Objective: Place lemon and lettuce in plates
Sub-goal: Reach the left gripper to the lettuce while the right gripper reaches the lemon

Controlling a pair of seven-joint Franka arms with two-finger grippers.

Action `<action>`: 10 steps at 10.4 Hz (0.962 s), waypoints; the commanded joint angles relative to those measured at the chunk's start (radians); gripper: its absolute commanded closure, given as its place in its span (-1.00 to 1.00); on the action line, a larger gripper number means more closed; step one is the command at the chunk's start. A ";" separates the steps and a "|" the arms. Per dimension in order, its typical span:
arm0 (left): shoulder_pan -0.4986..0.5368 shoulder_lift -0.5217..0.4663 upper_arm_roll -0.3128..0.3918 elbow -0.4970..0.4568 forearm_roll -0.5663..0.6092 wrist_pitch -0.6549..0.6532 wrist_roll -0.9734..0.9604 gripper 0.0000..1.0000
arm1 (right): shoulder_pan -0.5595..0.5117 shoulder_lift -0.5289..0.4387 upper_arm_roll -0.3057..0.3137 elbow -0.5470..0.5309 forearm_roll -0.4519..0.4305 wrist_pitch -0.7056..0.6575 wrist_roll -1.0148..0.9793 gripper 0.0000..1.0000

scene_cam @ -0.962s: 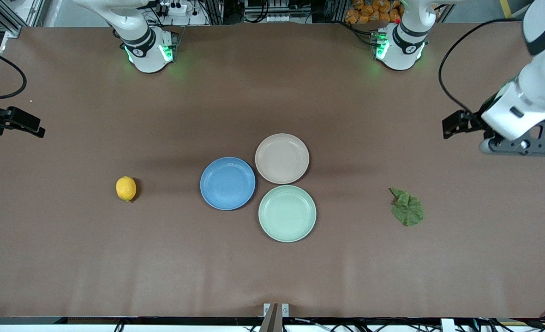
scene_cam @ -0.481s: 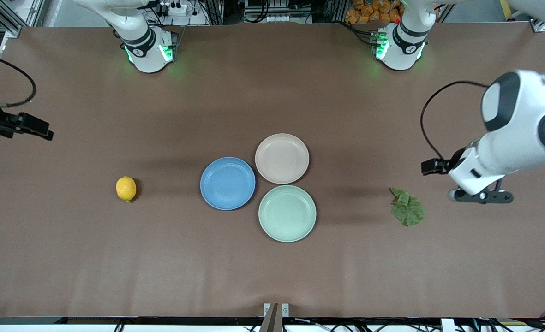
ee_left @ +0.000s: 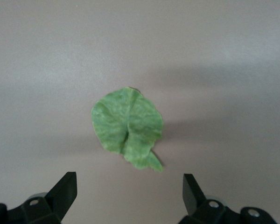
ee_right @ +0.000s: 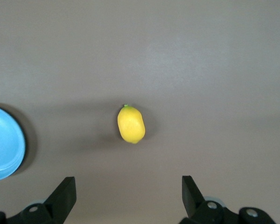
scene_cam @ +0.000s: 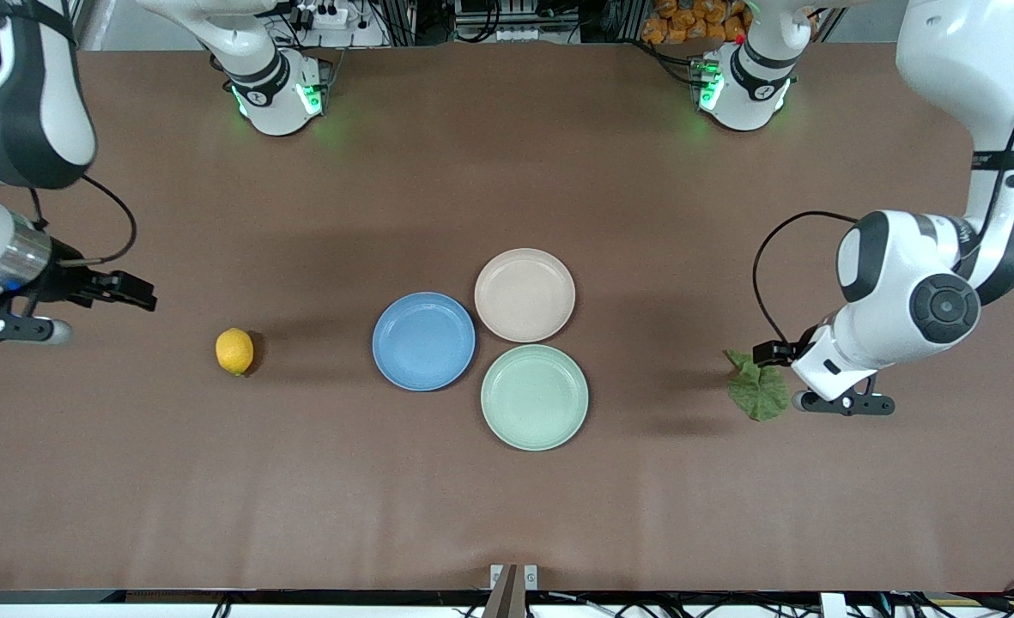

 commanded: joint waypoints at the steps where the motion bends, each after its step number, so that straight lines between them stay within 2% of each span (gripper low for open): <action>1: 0.005 0.091 -0.004 -0.012 0.078 0.107 0.005 -1.00 | -0.001 -0.011 0.001 -0.140 0.005 0.165 -0.001 -1.00; 3: 0.016 0.154 -0.005 -0.015 0.154 0.150 0.004 -1.00 | -0.005 0.029 0.001 -0.215 0.005 0.275 -0.001 -1.00; 4: 0.011 0.164 -0.005 -0.029 0.153 0.165 0.002 -1.00 | -0.008 0.053 0.001 -0.258 0.005 0.358 -0.001 -1.00; 10: 0.013 0.177 -0.008 -0.072 0.152 0.193 0.001 -1.00 | -0.005 0.207 0.001 -0.341 0.003 0.618 0.005 -1.00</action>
